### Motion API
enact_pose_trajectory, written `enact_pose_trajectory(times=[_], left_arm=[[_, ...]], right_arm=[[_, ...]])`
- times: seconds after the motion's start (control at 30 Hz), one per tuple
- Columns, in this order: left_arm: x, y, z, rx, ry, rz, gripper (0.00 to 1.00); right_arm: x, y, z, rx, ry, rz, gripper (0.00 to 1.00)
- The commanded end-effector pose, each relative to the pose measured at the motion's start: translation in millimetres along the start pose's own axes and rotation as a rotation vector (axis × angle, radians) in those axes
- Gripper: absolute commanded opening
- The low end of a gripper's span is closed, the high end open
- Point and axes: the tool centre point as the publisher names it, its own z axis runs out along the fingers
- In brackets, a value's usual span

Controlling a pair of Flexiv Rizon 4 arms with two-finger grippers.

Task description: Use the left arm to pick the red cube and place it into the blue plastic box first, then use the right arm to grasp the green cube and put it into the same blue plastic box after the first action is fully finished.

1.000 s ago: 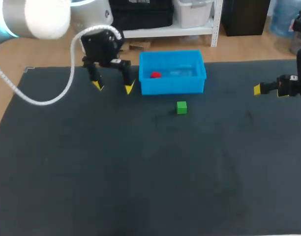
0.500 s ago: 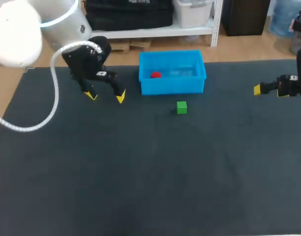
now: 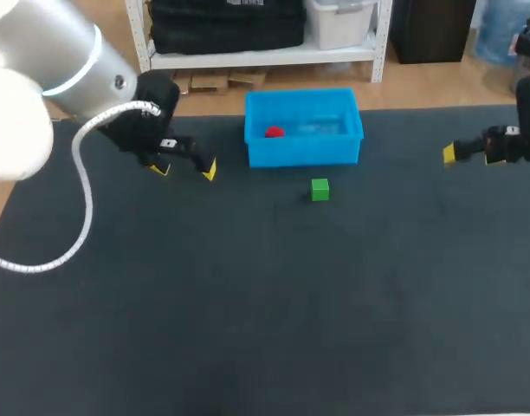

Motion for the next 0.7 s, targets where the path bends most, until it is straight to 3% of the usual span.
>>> enact_pose_trajectory(times=[0.03, 0.23, 0.4, 0.53, 0.7], left_arm=[[4.7, 0.3, -1, 0.001, -0.095, -0.001, 1.0], [4.7, 0.3, -1, 0.001, -0.095, -0.001, 1.0], [4.7, 0.3, -1, 0.001, -0.095, -0.001, 1.0], [4.7, 0.3, -1, 0.001, -0.095, -0.001, 1.0], [4.7, 0.3, -1, 0.001, -0.095, -0.001, 1.0]], right_arm=[[-13, 14, 8, 0.16, 0.071, -0.009, 1.0], [-20, 27, 29, 0.313, 0.204, -0.018, 1.0], [-24, 38, 48, 0.432, 0.261, 0.002, 1.0], [-26, 50, 61, 0.485, 0.284, 0.0, 1.0], [-26, 52, 64, 0.476, 0.286, -0.019, 1.0]])
